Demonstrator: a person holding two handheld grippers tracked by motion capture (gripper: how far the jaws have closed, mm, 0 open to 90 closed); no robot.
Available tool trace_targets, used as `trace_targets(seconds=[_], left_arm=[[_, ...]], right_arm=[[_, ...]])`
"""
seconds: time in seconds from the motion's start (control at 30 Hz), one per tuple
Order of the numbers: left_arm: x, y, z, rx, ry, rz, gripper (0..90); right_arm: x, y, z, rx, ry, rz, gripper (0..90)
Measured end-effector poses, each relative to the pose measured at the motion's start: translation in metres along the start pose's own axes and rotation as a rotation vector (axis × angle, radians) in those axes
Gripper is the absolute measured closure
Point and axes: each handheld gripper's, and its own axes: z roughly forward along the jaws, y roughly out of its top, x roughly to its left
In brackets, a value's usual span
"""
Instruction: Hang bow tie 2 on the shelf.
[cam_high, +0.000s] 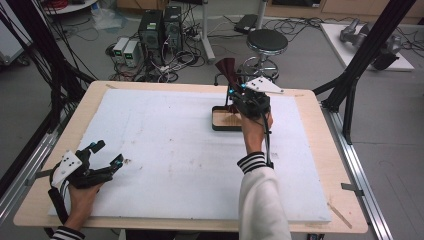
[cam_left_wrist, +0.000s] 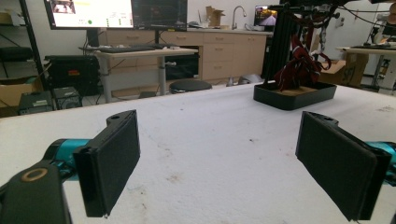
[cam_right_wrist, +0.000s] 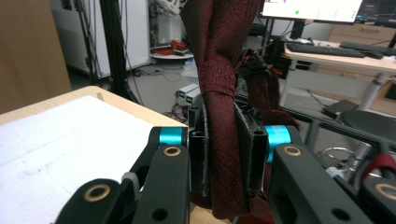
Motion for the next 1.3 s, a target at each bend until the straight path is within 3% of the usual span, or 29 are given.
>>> trace_targets(seconds=[0.9, 1.17, 1.3], left_arm=[[0.0, 0.0, 0.0, -0.003, 0.0, -0.005, 14.2], [0.0, 0.0, 0.0, -0.002, -0.001, -0.005, 14.2], [0.0, 0.0, 0.0, -0.002, -0.001, -0.005, 14.2]], right_arm=[[0.002, -0.016, 0.032, 0.065, 0.027, 0.04, 76.9], [0.003, -0.02, 0.036, 0.106, 0.027, 0.054, 76.9], [0.005, -0.017, 0.033, 0.093, 0.027, 0.039, 76.9]])
